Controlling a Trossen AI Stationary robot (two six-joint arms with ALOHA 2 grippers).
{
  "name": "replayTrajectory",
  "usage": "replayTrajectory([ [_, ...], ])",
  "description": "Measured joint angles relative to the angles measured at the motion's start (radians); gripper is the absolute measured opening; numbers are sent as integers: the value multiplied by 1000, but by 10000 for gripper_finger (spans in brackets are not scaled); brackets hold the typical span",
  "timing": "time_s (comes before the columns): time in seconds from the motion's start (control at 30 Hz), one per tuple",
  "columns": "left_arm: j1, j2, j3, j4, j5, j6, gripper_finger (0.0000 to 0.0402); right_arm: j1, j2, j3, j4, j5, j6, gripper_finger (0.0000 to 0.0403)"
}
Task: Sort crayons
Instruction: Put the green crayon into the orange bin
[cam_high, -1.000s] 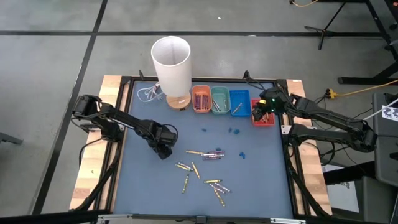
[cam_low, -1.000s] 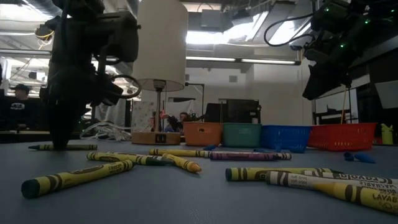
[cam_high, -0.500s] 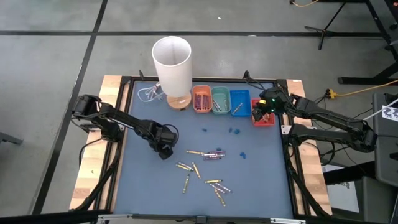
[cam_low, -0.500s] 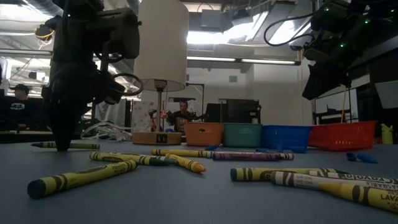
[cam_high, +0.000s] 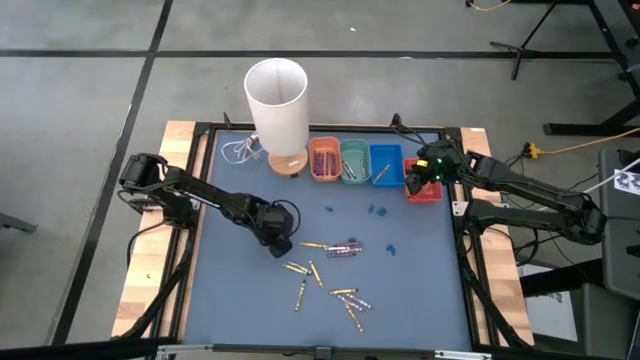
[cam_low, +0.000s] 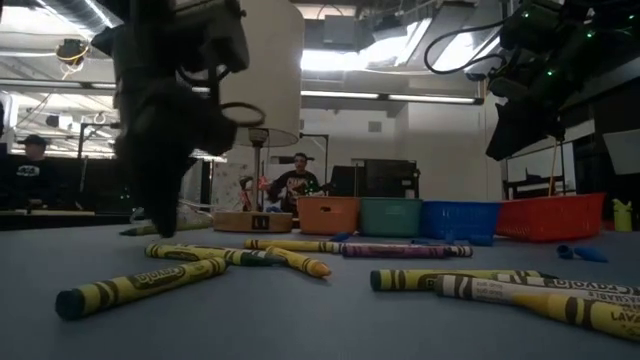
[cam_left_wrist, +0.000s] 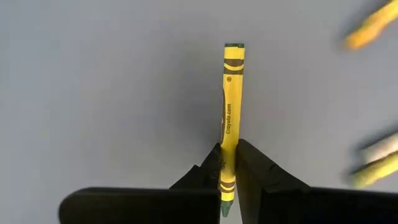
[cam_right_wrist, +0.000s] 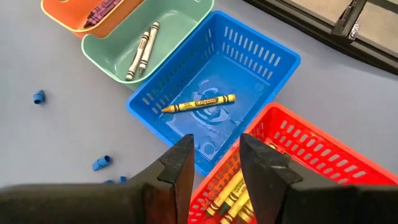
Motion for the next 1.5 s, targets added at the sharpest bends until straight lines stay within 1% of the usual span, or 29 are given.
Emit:
replayTrajectory([
  [0.17, 0, -1, 0, 178, -1, 3, 8, 0, 0, 0, 17, -1, 0, 127],
  [0.27, 0, -2, 0, 282, -37, 11, 8, 0, 0, 0, 71, -36, 0, 127],
  [0.37, 0, -2, 0, 375, -82, 46, 8, 0, 0, 0, 145, -121, 0, 127],
  [0.47, 0, -2, 0, 463, -133, 103, 8, 0, 0, 0, 239, -227, -8, 127],
  [0.67, 0, -4, 0, 674, -269, 222, 8, 0, 0, 0, 414, -433, -26, 127],
  [0.77, 0, -4, 1, 781, -315, 289, 8, 0, 1, 0, 484, -487, -26, 127],
  [0.93, 4, -4, 1, 939, -342, 407, 8, 10, 13, 0, 603, -555, -26, 127],
  [1.03, 15, -4, 2, 1009, -343, 444, 8, 58, 41, 0, 684, -558, -30, 127],
  [1.1, 25, -4, 2, 1044, -344, 453, 8, 107, 68, 0, 739, -558, -62, 127],
  [1.23, 40, -5, 2, 1070, -344, 469, 8, 210, 136, -1, 828, -552, -128, 127],
  [1.43, 48, -5, 2, 1075, -344, 469, 8, 321, 255, -1, 943, -394, -131, 127],
  [1.5, 48, -5, 2, 1075, -343, 470, 8, 343, 294, -1, 976, -362, -131, 127],
])
